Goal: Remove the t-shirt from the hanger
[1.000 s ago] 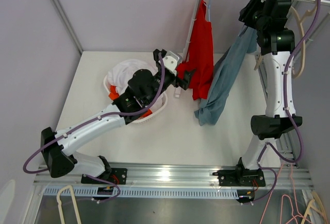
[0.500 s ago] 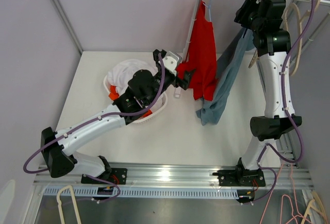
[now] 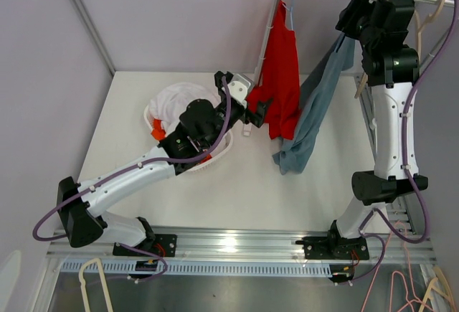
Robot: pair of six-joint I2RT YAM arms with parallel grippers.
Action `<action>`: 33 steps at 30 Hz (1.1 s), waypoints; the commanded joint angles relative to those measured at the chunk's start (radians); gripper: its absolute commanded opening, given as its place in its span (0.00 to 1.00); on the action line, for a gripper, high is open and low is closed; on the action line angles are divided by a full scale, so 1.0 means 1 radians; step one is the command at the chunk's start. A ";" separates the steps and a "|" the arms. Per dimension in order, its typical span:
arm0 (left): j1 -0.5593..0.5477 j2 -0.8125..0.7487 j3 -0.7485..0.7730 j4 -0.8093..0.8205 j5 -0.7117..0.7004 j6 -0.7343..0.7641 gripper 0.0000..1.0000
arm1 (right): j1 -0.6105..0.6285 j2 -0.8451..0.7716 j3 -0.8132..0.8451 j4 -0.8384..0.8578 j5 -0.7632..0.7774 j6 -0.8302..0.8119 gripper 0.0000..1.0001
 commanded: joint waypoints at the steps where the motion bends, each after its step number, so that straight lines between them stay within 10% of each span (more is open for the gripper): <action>1: -0.011 -0.010 -0.004 0.039 -0.009 -0.005 0.99 | -0.007 -0.029 0.021 -0.011 0.038 -0.014 0.54; 19: -0.011 -0.026 -0.019 0.045 -0.026 0.008 0.99 | -0.036 0.116 0.025 0.041 0.017 0.015 0.54; 26: -0.013 -0.024 -0.023 0.046 -0.030 0.014 0.99 | -0.030 0.127 0.039 0.085 0.086 0.008 0.14; 33: -0.013 -0.027 -0.025 0.046 -0.027 0.008 1.00 | 0.013 0.084 0.008 0.176 0.219 -0.107 0.00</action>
